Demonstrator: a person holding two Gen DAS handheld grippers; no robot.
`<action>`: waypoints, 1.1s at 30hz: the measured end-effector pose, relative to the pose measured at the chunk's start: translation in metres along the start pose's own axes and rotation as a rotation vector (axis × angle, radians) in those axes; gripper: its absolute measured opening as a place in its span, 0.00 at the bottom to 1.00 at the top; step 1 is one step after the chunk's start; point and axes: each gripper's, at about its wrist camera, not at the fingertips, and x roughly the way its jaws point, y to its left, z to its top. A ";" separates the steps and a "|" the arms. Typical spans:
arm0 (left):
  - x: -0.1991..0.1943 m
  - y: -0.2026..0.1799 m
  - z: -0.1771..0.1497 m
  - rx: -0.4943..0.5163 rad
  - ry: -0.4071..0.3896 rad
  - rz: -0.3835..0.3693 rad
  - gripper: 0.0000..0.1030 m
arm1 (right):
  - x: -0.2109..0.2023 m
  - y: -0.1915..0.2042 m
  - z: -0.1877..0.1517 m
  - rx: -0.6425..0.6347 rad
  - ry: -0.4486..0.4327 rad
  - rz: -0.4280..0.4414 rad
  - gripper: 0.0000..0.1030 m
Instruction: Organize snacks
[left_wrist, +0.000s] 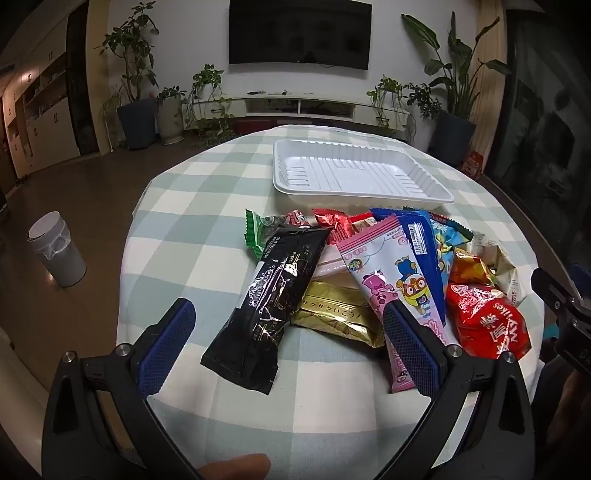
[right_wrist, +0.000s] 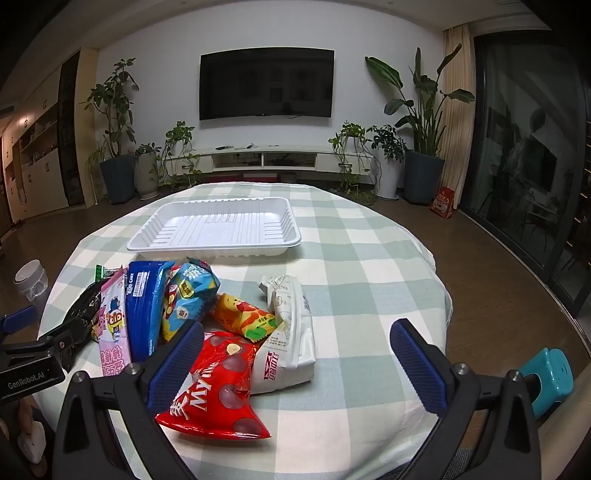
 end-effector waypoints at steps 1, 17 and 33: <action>0.000 0.000 0.000 0.004 -0.002 0.003 1.00 | 0.000 0.000 0.000 -0.001 -0.003 -0.001 1.00; 0.002 0.001 -0.002 -0.004 0.005 -0.004 1.00 | 0.000 0.000 0.000 -0.001 -0.002 0.000 1.00; 0.002 0.001 -0.001 -0.005 0.007 -0.005 1.00 | 0.000 0.000 0.000 0.000 0.002 0.001 1.00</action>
